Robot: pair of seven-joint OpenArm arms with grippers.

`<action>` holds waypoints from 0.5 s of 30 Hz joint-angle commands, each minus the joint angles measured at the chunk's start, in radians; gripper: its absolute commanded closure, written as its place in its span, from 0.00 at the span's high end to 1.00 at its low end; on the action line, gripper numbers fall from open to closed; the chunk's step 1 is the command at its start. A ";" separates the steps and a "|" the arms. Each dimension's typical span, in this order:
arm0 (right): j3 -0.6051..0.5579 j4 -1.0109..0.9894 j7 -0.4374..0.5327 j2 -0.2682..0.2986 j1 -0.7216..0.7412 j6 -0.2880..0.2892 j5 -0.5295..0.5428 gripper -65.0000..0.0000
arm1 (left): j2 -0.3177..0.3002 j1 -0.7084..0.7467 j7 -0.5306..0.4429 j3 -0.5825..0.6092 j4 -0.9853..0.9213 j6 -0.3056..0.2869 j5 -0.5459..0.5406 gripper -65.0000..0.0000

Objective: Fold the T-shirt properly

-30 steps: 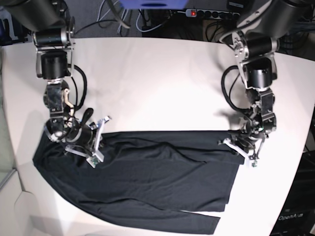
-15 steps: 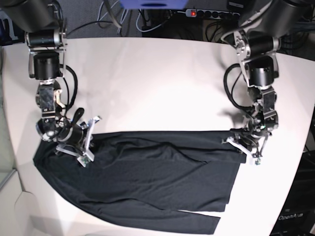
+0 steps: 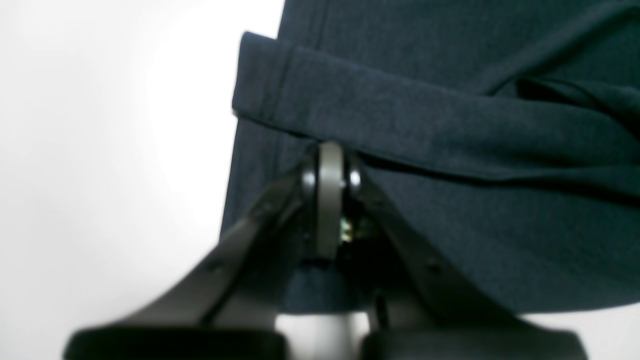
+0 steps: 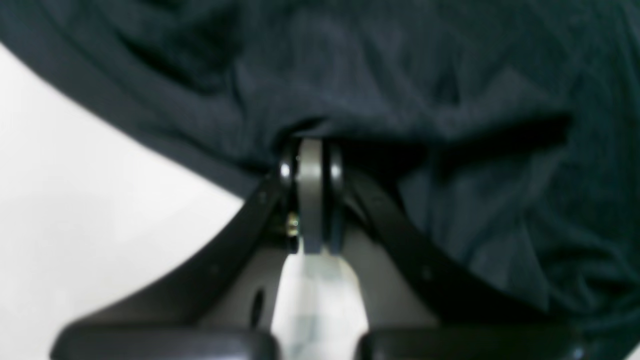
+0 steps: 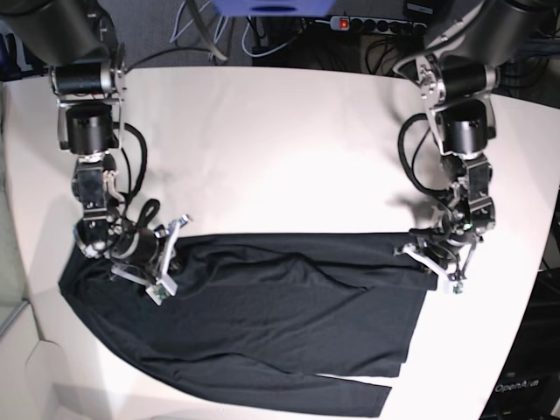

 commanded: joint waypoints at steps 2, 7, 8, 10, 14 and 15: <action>0.003 -0.006 0.036 0.006 0.033 -0.004 0.010 0.00 | -0.009 -0.021 0.005 -0.001 0.011 0.001 0.002 0.00; 0.003 -0.012 0.071 -0.027 0.073 -0.004 0.010 0.00 | -0.009 -0.021 0.005 -0.001 0.011 0.001 0.002 0.00; 0.004 -0.012 0.082 -0.031 0.095 -0.004 0.010 0.00 | -0.009 -0.021 0.008 -0.001 0.011 0.001 0.002 0.00; 0.012 -0.012 0.093 -0.050 0.148 -0.004 0.010 0.00 | -0.009 -0.021 0.010 -0.001 0.011 0.001 0.003 0.00; 0.013 -0.012 0.093 -0.055 0.257 -0.004 0.010 0.00 | -0.011 -0.003 0.011 -0.001 0.015 0.001 0.003 0.00; 0.012 -0.012 0.093 -0.055 0.282 -0.004 0.010 0.00 | -0.011 0.002 0.011 -0.001 0.018 0.001 0.003 0.00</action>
